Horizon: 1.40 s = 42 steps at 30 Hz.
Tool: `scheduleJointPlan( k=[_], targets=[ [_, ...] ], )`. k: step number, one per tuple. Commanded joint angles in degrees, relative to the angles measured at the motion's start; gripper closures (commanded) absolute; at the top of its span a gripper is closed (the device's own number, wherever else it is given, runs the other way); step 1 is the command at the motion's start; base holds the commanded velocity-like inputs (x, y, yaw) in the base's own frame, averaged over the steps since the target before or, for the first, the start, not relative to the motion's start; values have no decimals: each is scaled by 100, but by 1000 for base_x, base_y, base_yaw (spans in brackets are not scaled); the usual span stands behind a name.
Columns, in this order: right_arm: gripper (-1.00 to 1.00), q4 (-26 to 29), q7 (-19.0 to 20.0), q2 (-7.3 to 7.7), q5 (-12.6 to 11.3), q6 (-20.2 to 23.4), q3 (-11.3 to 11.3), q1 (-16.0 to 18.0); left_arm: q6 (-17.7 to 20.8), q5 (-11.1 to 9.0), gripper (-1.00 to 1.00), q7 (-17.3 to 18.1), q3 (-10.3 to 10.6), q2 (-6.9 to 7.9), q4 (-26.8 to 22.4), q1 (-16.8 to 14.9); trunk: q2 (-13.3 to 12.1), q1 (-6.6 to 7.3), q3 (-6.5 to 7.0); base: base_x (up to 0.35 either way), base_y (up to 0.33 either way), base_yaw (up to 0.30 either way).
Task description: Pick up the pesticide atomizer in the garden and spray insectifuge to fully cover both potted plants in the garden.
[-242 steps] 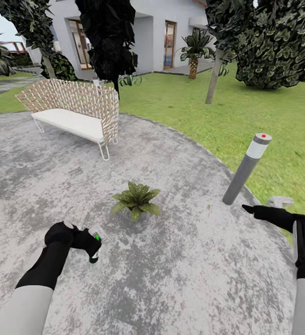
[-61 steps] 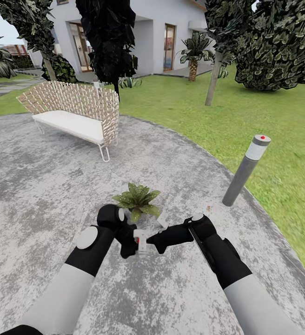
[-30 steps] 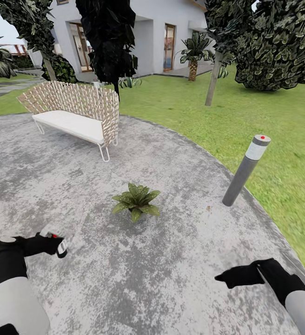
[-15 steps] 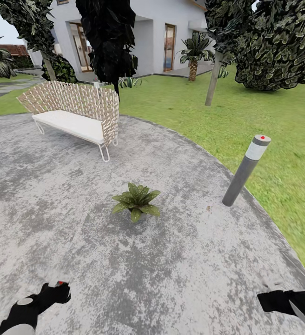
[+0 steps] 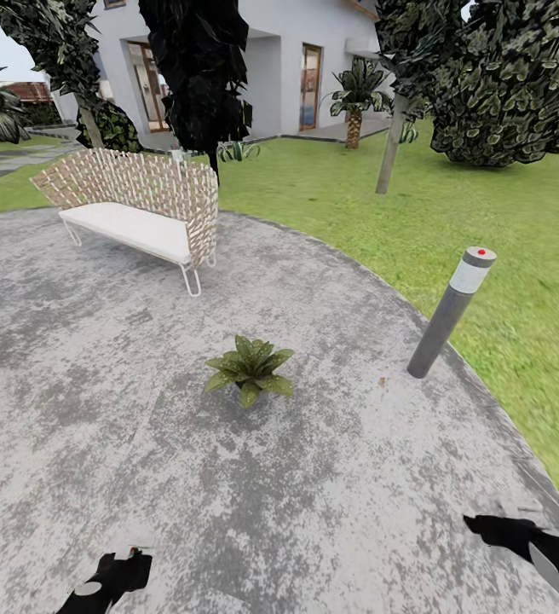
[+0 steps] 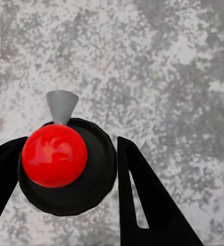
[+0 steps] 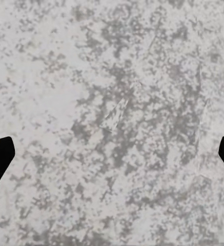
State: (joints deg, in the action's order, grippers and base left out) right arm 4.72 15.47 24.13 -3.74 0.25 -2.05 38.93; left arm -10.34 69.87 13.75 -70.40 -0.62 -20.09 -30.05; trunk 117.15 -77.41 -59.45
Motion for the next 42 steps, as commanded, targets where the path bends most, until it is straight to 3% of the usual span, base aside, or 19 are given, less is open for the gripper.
scheduleJointPlan(
  k=[1,4,7,9,11,18,22,24,29,36,42],
  targets=[
    [-100,-5,-11,-1,-39,-86,-15,2,-25,39,100,31,-52,-3,138,-4,2,1,-4,0,0,0],
    [-100,-12,-54,-20,-46,-216,5,1,-28,32,100,-34,-53,-2,676,30,2,1,-3,0,0,0],
    [-100,-15,-60,-290,-42,-240,-2,1,-29,-18,100,-604,-56,-7,820,75,2,1,15,0,0,0],
    [-100,-15,-61,-352,-41,-243,-4,1,-31,-241,100,-1049,-60,-13,885,104,2,1,31,0,0,0],
    [-100,-10,-61,-373,-45,-244,-5,1,-36,-484,100,-1233,-56,-16,1059,149,2,1,49,0,0,0],
    [-100,-28,-68,-456,-40,-244,2,0,-35,-632,100,-1320,-47,-7,1315,376,2,1,113,0,0,0],
    [-100,-32,-70,-826,-33,-244,3,0,-31,-632,100,-1322,-44,-7,1322,556,2,1,149,0,0,0],
    [-100,-43,-70,-910,-14,-244,3,0,-36,-632,100,-1322,-44,-4,1323,625,2,1,167,0,0,0],
    [-100,-201,-70,-945,3,-244,11,0,-88,-643,100,-1322,-44,12,1316,648,2,1,213,0,0,0],
    [-100,-215,-70,-1055,13,-244,12,0,-596,-655,100,-1393,-37,41,1292,649,2,1,277,0,0,0],
    [-100,-210,-70,-1060,13,-244,11,0,-634,-652,100,-2033,-38,37,1296,649,2,1,315,0,0,0]
  ],
)
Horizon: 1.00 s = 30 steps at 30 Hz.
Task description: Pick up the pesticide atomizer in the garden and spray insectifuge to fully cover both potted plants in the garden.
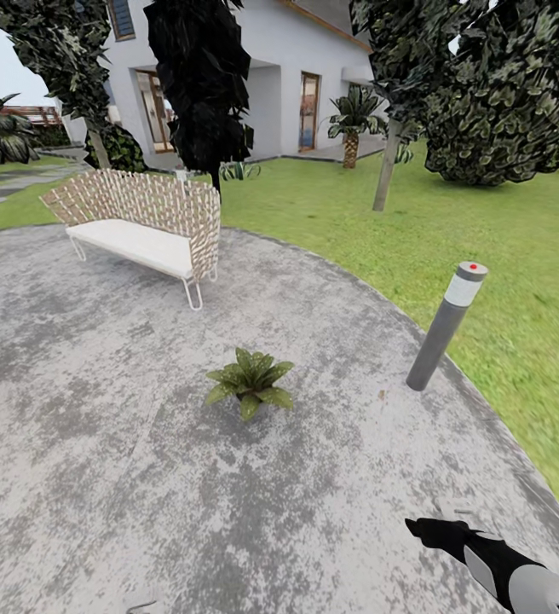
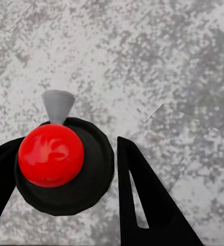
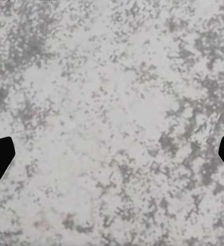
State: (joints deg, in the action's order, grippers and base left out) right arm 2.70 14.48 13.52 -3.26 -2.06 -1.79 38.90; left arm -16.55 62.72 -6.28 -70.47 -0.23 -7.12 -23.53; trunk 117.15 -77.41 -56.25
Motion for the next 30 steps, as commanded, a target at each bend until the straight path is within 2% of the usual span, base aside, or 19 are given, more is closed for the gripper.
scheduleJointPlan(
  k=[1,12,14,17,30],
  targets=[
    [-100,-7,29,2,-34,-14,-15,4,-15,62,100,-51,-29,-3,-1,-3,2,1,-3,0,0,0],
    [-100,-12,24,-12,-34,-14,-10,4,-15,65,100,-93,-33,-4,0,-3,2,1,-2,0,0,0],
    [-100,-15,-2,-257,-34,-9,-20,-2,-15,65,100,-93,-31,-4,0,-3,2,1,-2,0,0,0],
    [-100,-15,-5,-356,-34,-6,-22,-5,-15,65,100,-93,-33,-4,0,-3,2,1,-2,0,0,0],
    [-100,-15,-6,-376,-34,-5,-23,-5,-15,65,100,-93,-29,-4,0,-3,2,1,-2,0,0,0]
  ],
)
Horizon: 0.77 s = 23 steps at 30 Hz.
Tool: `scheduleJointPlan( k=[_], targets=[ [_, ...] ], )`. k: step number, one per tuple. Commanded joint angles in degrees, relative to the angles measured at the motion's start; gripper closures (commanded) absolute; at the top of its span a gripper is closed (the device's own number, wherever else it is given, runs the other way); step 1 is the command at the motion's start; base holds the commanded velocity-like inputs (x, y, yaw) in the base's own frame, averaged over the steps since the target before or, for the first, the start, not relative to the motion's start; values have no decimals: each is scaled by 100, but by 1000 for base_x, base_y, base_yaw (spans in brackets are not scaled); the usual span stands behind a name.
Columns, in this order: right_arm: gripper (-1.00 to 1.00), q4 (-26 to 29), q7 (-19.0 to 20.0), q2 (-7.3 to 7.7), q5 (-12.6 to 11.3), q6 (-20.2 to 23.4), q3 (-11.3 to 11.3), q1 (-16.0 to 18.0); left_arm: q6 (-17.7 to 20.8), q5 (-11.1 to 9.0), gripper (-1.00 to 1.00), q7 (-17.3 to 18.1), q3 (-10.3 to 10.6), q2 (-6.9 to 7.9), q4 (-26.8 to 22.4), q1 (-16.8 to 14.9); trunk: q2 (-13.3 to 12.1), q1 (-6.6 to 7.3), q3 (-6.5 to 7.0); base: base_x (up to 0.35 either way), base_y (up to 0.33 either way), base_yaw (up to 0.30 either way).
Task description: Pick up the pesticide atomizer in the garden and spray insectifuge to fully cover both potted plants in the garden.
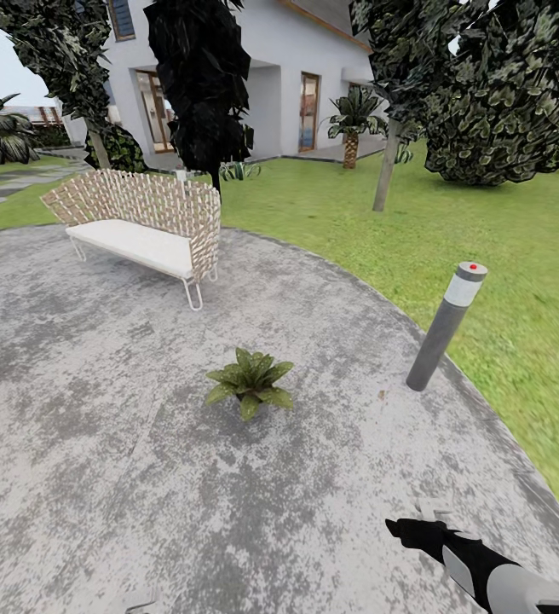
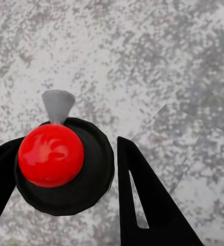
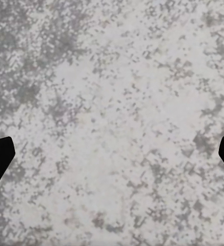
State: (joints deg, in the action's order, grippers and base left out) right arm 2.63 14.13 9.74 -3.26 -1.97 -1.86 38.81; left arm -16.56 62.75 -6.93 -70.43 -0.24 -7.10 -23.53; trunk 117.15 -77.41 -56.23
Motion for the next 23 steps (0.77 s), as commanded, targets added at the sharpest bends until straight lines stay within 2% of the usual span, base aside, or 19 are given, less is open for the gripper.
scheduleJointPlan(
  k=[1,23],
  targets=[
    [-100,-8,29,2,-34,-14,-16,4,-14,62,100,-28,-32,-2,-2,-3,2,1,-4,0,0,0],
    [-100,-8,29,2,-34,-14,-16,3,-14,62,100,-28,-38,-2,3,-3,2,1,-4,0,0,0]
  ],
)
